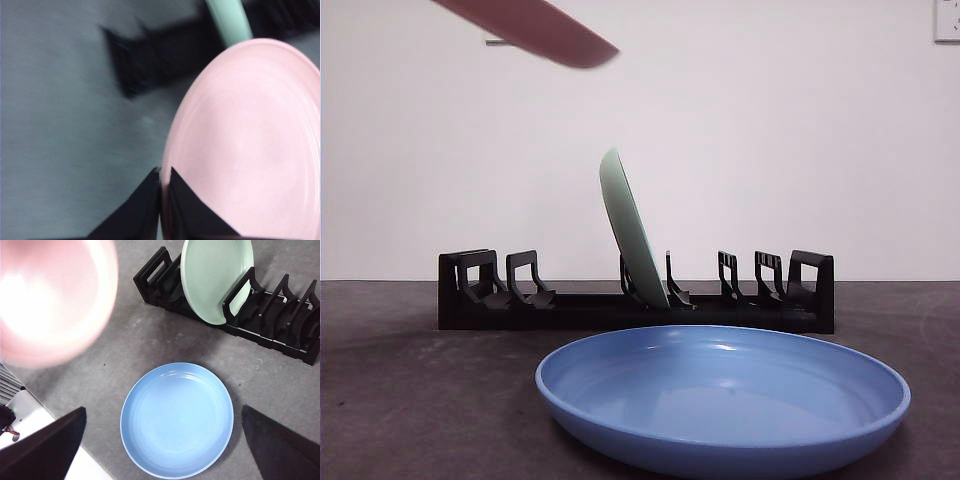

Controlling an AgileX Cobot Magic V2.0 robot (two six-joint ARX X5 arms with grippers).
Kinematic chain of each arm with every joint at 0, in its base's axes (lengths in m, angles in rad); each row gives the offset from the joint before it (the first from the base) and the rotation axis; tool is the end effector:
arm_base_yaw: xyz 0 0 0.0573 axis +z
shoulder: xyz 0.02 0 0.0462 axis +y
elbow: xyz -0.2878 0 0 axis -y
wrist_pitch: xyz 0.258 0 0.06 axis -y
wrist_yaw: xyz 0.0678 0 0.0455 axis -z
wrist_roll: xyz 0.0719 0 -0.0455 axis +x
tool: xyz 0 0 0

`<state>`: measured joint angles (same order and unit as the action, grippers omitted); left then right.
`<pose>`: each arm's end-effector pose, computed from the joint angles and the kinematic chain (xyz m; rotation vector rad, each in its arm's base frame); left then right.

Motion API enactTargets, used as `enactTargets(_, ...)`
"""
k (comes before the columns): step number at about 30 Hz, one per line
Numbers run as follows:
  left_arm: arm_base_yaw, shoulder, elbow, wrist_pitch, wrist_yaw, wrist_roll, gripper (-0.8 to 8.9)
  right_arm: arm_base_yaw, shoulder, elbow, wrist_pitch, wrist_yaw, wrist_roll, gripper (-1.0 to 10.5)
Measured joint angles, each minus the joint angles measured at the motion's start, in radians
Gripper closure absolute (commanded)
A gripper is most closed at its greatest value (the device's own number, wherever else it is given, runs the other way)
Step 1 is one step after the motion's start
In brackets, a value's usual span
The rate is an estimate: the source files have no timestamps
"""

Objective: Place the plate

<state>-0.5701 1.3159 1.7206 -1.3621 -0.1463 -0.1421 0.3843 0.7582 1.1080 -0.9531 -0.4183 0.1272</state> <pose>0.2085 -0.1212 0.4251 0.2075 0.9254 -0.3246 0.1214 0.0806 0.3704 0.1271 0.6680 0.7372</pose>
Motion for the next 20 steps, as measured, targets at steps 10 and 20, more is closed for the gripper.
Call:
enactTargets(10, -0.040, -0.161, -0.526, 0.402, 0.226, -0.092, 8.08, 0.000, 0.000, 0.000, 0.000, 0.000, 0.000, 4.5)
enactTargets(20, -0.041, -0.067, -0.780, 0.790, 0.352, -0.124, 8.08, 0.000, 0.000, 0.000, 0.000, 0.001, 0.000, 4.5)
